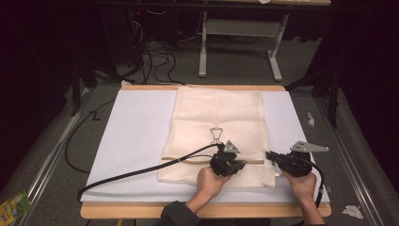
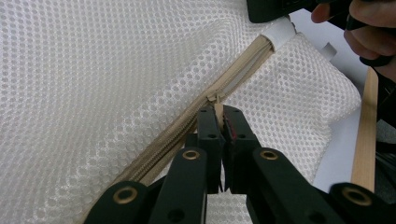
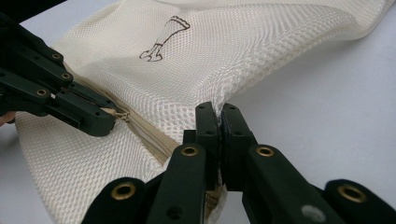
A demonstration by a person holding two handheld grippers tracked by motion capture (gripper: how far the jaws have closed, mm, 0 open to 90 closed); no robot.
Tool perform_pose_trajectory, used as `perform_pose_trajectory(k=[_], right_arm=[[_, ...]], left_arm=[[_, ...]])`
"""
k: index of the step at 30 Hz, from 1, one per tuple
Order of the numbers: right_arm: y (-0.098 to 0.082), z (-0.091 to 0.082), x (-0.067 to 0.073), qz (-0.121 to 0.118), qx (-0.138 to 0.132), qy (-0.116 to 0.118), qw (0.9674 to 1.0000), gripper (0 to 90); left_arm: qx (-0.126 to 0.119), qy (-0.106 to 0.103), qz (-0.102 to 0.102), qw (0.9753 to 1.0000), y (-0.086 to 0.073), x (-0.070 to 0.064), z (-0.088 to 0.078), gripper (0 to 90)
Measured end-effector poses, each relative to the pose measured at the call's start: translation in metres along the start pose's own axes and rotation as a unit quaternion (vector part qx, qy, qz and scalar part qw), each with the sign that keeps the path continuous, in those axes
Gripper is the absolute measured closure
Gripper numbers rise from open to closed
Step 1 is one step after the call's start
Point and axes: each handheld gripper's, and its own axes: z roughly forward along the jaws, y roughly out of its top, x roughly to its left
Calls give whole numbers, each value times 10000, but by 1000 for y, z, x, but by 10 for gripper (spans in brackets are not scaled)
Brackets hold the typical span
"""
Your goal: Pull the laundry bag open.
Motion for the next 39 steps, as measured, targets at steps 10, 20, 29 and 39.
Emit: perform_pose_trajectory(k=[10,20,29,39], right_arm=[[1,-2,-1,8,17,-92,10000,887],[2,-1,-2,23,22,-111,9999,886],[2,0,-3,50,36,-95,9999,885],[2,0,-3,65,63,-103,9999,885]], left_arm=[[-73,79,-64,9999,-4,9,-14,873],[-232,79,-120,9996,-6,14,-27,872],[-313,-18,-150,9994,-9,22,-36,871],[-335,-6,-85,9994,-11,23,-44,871]])
